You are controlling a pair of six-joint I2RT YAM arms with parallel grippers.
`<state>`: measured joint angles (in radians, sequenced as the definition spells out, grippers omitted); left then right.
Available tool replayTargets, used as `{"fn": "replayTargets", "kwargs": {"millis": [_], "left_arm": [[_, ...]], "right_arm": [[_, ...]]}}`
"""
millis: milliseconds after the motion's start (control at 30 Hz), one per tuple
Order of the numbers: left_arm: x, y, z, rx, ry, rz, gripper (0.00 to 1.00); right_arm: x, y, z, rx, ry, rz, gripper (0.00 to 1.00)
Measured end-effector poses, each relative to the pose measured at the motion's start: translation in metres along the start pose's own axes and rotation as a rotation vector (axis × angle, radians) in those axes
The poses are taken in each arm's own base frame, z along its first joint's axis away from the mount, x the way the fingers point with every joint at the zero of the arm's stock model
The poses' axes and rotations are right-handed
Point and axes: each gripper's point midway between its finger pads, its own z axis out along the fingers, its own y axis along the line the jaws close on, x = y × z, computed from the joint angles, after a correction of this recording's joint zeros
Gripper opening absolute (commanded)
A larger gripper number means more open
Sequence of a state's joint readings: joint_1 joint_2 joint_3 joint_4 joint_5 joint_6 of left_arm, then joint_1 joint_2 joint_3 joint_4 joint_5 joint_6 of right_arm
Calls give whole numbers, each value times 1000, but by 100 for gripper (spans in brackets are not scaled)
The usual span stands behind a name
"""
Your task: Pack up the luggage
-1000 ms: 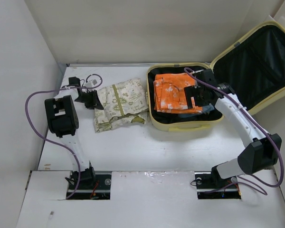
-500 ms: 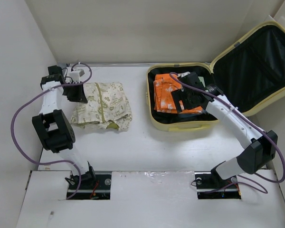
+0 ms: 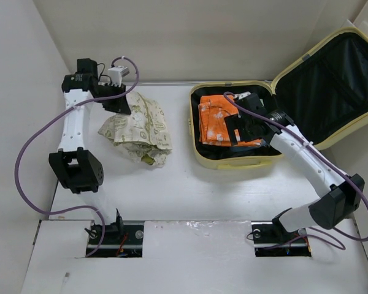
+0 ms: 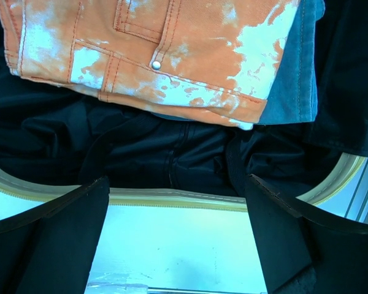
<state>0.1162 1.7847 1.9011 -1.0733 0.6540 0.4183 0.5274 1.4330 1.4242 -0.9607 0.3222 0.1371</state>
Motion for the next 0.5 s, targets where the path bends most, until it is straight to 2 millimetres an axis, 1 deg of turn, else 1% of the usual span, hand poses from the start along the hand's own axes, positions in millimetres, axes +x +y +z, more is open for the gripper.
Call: {"fn": "replayTargets", "kwargs": {"millis": [133,167,200,333,500], "left_arm": [[-18,-38,1,33,-6,82,0],[-20,-43,2,31,-1,92,0],[-25,-56,2,35,-2,125,0],[-41,-86,-3,10,-17,211,0],[-59,-131,-10,-8,-58,325,0]], "right_arm": [[-1,-3,-8,-1,-17,16,95],[-1,-3,-11,0,-22,22,95],[-1,-4,-13,-1,-27,27,95],[-1,-6,-24,-7,-47,38,95],[-4,0,-37,-39,-86,39,95]]}}
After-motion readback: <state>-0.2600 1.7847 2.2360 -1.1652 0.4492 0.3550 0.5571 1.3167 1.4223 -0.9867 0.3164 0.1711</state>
